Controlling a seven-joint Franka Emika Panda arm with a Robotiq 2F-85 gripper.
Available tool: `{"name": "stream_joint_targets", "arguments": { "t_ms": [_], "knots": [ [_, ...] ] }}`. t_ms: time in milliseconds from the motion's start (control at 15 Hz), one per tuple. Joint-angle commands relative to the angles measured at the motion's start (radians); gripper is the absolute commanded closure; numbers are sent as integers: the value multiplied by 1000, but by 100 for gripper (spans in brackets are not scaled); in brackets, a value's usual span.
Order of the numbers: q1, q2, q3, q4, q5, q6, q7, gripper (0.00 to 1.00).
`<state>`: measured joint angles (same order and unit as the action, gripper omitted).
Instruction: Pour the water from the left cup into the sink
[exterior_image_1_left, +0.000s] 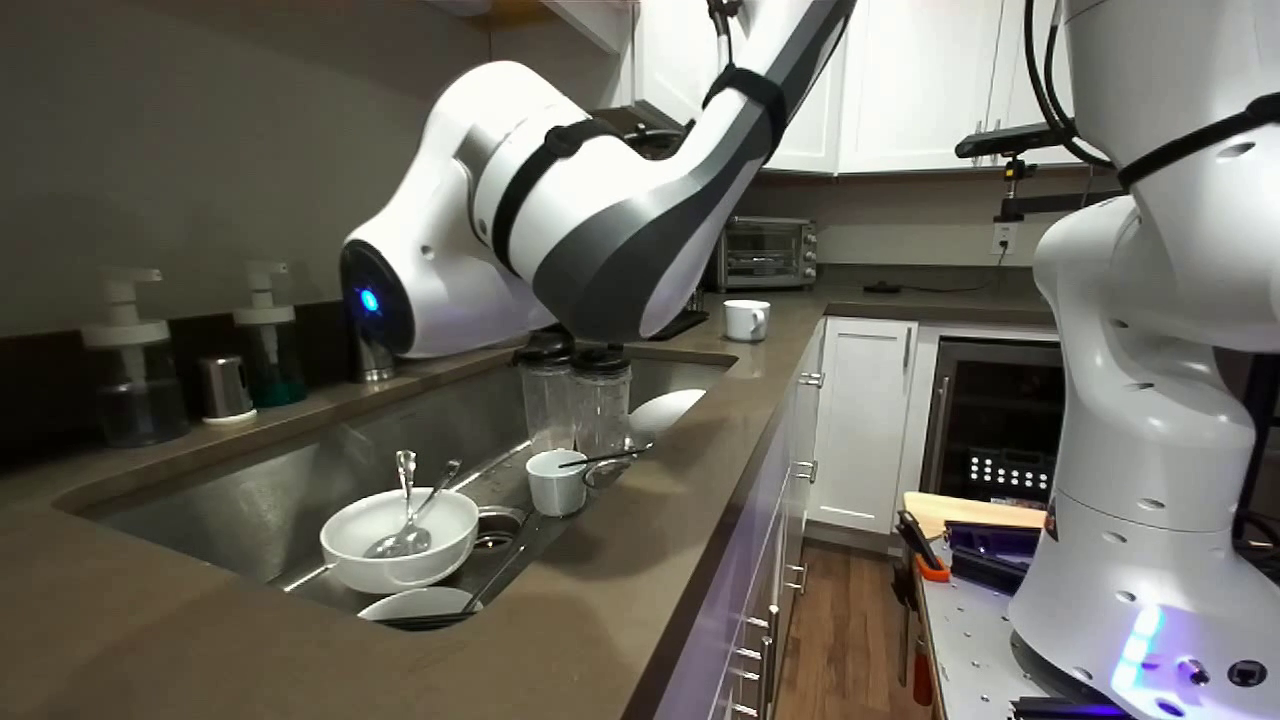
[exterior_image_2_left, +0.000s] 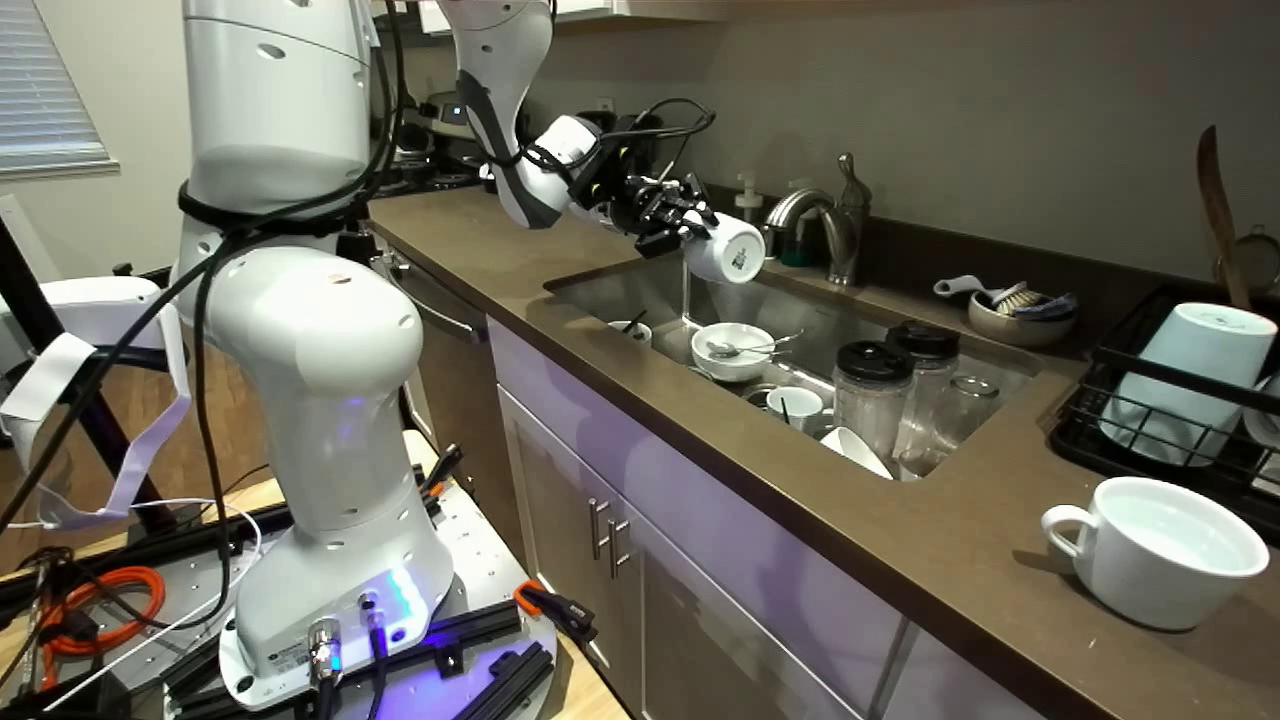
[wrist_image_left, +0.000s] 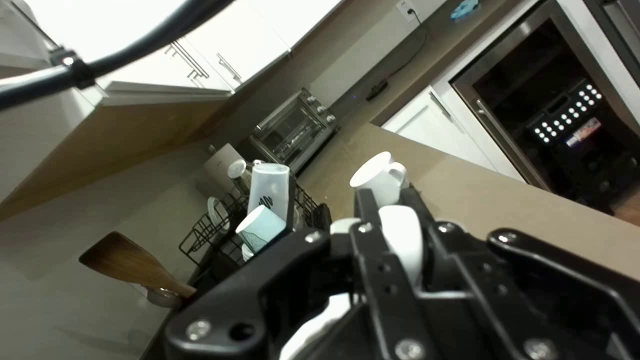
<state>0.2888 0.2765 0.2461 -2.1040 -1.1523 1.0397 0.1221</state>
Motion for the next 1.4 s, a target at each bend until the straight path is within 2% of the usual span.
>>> {"name": "stream_joint_targets", "arguments": {
  "t_ms": [0,667,1333],
  "knots": [
    [-29,-35,14,26,92,88,9,96],
    [-40,-123,10,-1,296,409,45,96],
    [27,-163,66,-40,308,631,67,96]
  ]
}}
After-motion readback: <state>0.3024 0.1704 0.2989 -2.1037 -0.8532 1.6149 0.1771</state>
